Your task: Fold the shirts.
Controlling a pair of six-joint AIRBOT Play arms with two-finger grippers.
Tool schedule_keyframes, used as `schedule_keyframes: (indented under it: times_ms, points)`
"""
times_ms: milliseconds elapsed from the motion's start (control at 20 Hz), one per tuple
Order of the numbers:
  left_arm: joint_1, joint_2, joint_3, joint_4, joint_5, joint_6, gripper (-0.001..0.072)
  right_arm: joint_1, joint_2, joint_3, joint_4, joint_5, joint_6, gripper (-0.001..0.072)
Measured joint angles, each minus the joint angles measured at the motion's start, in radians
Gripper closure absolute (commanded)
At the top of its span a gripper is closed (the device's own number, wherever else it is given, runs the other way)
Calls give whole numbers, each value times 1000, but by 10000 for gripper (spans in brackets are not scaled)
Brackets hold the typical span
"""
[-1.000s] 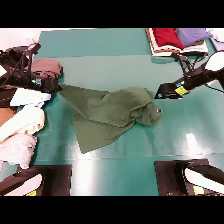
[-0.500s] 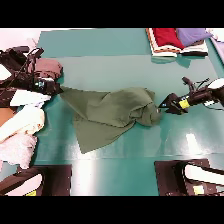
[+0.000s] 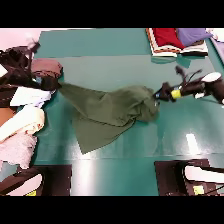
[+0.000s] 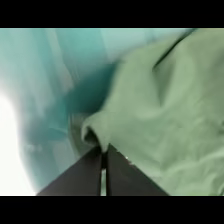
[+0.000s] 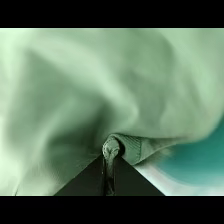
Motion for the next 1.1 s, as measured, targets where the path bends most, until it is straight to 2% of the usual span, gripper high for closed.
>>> schedule_keyframes:
  times_ms: [150, 450, 600, 850, 1100]
  points:
    - [0, 50, 172, 12, -7, -3, 682, -15, 131, 150, 9, 6, -8, 692]
    - [0, 153, 661, 22, -31, -6, 682, -118, 435, 469, 10, 23, -5, 692]
    - [0, 214, 832, 24, -6, -6, 683, -192, 543, 607, -71, 53, 37, 692]
    - [0, 272, 888, 61, 52, -14, 682, -294, 568, 814, -200, 141, 118, 692]
    - [0, 181, 676, 151, 11, -71, 682, -262, 417, 825, -237, 254, 207, 692]
